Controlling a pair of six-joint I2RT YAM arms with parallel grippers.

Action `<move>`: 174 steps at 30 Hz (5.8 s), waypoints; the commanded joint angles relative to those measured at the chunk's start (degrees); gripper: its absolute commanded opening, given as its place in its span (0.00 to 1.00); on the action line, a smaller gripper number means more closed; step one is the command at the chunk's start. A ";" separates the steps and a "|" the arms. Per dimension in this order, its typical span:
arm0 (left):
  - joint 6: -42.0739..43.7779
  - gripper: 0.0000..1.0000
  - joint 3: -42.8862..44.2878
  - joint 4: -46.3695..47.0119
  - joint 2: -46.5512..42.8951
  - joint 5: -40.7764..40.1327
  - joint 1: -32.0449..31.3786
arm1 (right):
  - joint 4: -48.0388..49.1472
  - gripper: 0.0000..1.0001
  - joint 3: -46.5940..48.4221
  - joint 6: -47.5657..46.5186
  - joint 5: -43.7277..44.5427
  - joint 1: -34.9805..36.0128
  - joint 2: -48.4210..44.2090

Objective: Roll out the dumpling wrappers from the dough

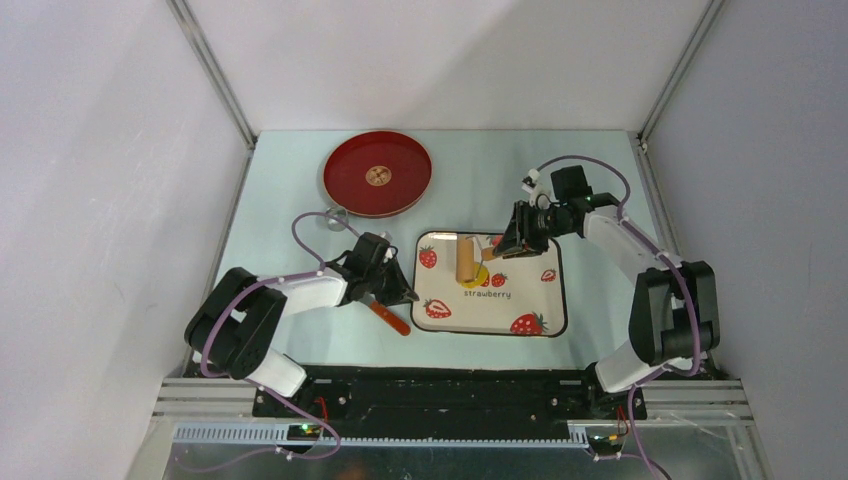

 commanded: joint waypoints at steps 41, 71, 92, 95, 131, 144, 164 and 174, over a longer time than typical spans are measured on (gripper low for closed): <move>1.20 0.00 -0.99 -6.20 2.21 -6.51 0.89 | -3.63 0.00 -4.03 -2.48 11.71 -1.74 11.75; 1.06 0.00 -1.04 -6.18 2.09 -6.63 0.95 | -3.93 0.00 -7.83 -0.11 15.01 -4.48 11.54; 1.06 0.00 -1.03 -6.21 2.13 -6.53 0.92 | -4.28 0.00 -5.40 1.15 13.79 -0.75 14.90; 1.07 0.00 -1.03 -6.16 2.08 -6.53 0.88 | -4.46 0.00 -4.37 1.38 13.68 0.39 15.59; 1.07 0.00 -1.17 -6.00 2.11 -6.53 0.90 | -2.08 0.00 0.95 0.07 0.28 -5.47 4.35; 1.06 0.00 -1.22 -5.92 2.05 -6.55 0.90 | -4.68 0.00 -1.86 0.18 6.22 -9.95 9.21; 1.09 0.00 -1.12 -5.92 2.05 -6.44 0.92 | -4.73 0.00 -10.56 0.80 10.41 -11.75 4.77; 1.33 0.00 -1.13 -5.83 2.18 -6.29 0.95 | -3.82 0.00 -14.72 1.66 11.70 -13.88 3.22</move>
